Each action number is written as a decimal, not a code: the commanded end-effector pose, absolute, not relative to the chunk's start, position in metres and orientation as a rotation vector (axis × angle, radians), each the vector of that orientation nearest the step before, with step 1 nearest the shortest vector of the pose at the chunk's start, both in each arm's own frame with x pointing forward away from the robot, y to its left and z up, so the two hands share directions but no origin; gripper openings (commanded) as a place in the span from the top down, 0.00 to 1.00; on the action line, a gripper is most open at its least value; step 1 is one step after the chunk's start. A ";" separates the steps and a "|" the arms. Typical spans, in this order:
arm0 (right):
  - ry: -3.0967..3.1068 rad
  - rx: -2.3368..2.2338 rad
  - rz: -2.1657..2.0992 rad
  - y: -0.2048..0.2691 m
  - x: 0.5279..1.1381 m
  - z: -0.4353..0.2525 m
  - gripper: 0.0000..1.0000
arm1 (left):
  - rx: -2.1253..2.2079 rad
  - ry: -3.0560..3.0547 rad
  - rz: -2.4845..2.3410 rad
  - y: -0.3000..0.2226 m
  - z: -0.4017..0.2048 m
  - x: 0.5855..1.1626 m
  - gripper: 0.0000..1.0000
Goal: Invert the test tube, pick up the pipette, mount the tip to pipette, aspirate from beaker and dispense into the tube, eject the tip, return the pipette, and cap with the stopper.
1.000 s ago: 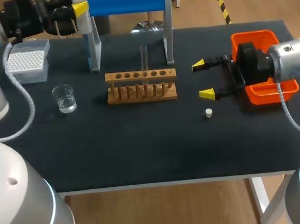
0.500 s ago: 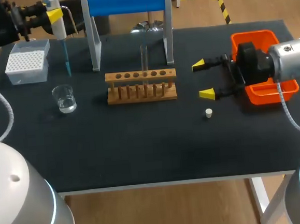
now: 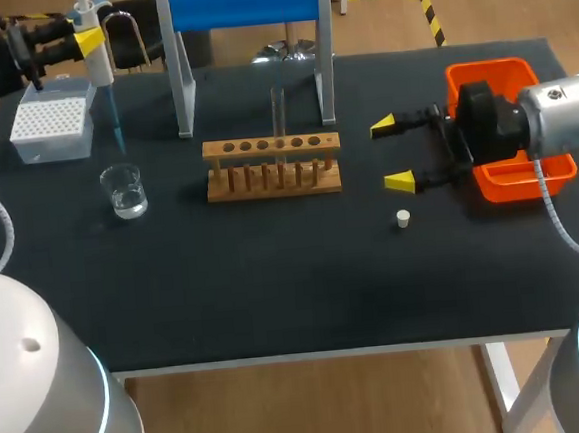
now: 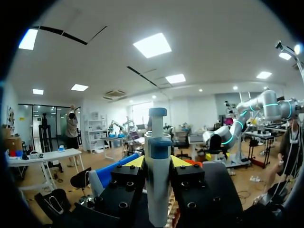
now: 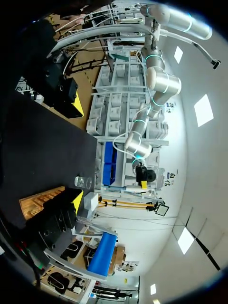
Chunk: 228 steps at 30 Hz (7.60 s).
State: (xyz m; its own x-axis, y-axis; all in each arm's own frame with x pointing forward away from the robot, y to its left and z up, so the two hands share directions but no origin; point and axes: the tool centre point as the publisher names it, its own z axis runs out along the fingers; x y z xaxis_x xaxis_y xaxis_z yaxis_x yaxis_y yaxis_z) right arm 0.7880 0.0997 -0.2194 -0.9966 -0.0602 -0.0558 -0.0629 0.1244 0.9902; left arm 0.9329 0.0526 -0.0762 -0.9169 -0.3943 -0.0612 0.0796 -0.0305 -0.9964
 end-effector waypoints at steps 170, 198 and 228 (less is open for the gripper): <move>2.573 0.287 1.468 0.404 0.835 -0.314 0.00 | -0.379 1.888 -2.038 0.068 -0.090 0.932 1.00; 2.573 0.287 1.468 0.404 0.835 -0.314 0.00 | -0.392 1.826 -2.065 0.082 -0.123 0.935 1.00; 2.573 0.287 1.468 0.404 0.835 -0.314 0.00 | -0.365 1.834 -2.053 0.085 -0.159 0.932 1.00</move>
